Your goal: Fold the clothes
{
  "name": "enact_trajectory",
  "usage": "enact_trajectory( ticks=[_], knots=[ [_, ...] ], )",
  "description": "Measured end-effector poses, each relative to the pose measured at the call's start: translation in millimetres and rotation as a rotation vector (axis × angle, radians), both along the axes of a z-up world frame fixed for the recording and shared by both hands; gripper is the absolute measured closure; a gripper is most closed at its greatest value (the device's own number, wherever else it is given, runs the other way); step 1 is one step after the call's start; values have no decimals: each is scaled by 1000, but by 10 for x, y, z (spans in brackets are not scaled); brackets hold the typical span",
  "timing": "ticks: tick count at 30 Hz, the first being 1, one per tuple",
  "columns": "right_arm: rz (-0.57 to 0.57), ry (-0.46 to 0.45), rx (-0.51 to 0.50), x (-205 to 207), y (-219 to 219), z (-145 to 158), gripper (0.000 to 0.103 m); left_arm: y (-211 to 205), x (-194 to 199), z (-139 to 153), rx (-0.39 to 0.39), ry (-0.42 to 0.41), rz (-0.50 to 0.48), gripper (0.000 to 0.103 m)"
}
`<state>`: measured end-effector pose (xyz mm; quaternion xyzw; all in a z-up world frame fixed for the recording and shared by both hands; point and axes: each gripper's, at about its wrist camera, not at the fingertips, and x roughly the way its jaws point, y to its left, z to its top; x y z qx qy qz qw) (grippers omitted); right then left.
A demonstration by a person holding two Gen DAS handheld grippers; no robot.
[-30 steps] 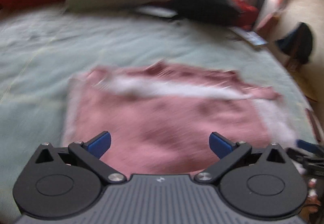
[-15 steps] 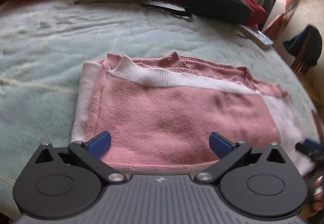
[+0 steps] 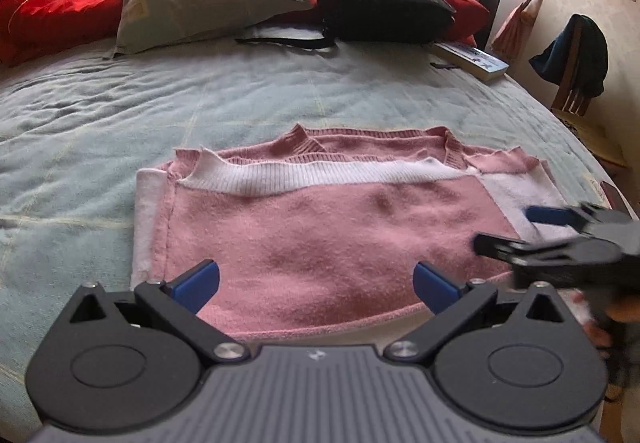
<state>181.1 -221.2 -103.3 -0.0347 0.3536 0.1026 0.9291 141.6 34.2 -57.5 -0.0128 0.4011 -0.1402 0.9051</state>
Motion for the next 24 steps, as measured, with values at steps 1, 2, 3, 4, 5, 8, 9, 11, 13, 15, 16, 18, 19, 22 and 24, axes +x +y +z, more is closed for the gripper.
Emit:
enact_trajectory(
  ticks=[1, 2, 3, 4, 5, 8, 9, 11, 13, 15, 16, 18, 19, 22, 24],
  knots=[
    [-10, -3, -13, 62, 16, -38, 0, 8, -6, -3, 1, 0, -1, 1],
    [-23, -1, -9, 104, 9, -34, 0, 22, -15, 2, 3, 0, -1, 1],
    [-36, 11, 7, 130, -3, 2, 0, 40, -27, 12, 3, -1, -2, 1],
    [-40, 15, 23, 140, -6, 49, 0, 68, -42, 32, 1, -4, -3, 1],
    [-32, 7, 40, 126, 5, 112, 0, 97, -53, 58, -1, -9, -4, 1],
    [48, -10, 55, 91, 160, 261, 0, 191, -89, 147, -7, -35, 2, 1],
    [76, -4, 44, 107, 255, 278, 0, 218, -102, 177, -8, -49, 9, 1],
    [125, 7, 22, 164, 447, 275, 0, 282, -128, 222, -16, -70, 21, 1],
    [163, 16, 1, 231, 647, 254, 0, 351, -153, 259, -26, -85, 31, 1],
    [199, 29, -15, 309, 823, 204, 0, 412, -161, 266, -33, -86, 40, 1],
    [205, 39, -28, 368, 895, 159, 0, 438, -160, 265, -35, -86, 45, 1],
    [193, 50, -53, 513, 1000, 75, 0, 474, -150, 252, -40, -83, 57, 1],
    [186, 48, -42, 573, 1003, 63, 0, 486, -145, 244, -43, -81, 60, 1],
    [165, 46, -7, 739, 1002, 38, 0, 487, -142, 213, -50, -72, 55, 1],
    [140, 60, 14, 747, 935, 80, 0, 478, -156, 201, -49, -70, 49, 1]
  ],
)
